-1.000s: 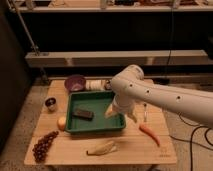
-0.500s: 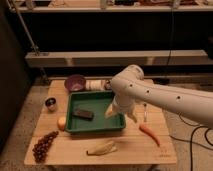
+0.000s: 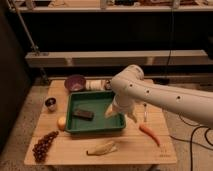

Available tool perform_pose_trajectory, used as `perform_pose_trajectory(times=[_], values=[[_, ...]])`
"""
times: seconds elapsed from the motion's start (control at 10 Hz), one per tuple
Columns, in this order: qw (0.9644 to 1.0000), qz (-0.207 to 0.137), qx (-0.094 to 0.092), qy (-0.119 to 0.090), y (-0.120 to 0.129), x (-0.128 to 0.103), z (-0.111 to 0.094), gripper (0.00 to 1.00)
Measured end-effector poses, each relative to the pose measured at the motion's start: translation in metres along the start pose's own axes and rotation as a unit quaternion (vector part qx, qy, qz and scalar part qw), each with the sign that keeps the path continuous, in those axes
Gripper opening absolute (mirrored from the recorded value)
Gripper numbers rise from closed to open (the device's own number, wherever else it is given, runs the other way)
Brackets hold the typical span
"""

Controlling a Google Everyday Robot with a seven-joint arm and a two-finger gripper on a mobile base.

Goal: Place grapes in purple bowl

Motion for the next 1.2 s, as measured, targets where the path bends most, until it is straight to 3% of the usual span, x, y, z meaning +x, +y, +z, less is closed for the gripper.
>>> perform_pose_trajectory(times=[1.0, 1.1, 1.2], values=[[0.9999, -0.009, -0.004, -0.004, -0.004, -0.008, -0.006, 0.80], [0.9997, -0.012, 0.000, -0.020, -0.025, -0.029, -0.028, 0.80], [0.9986, -0.010, 0.018, -0.048, -0.046, -0.045, -0.047, 0.80]])
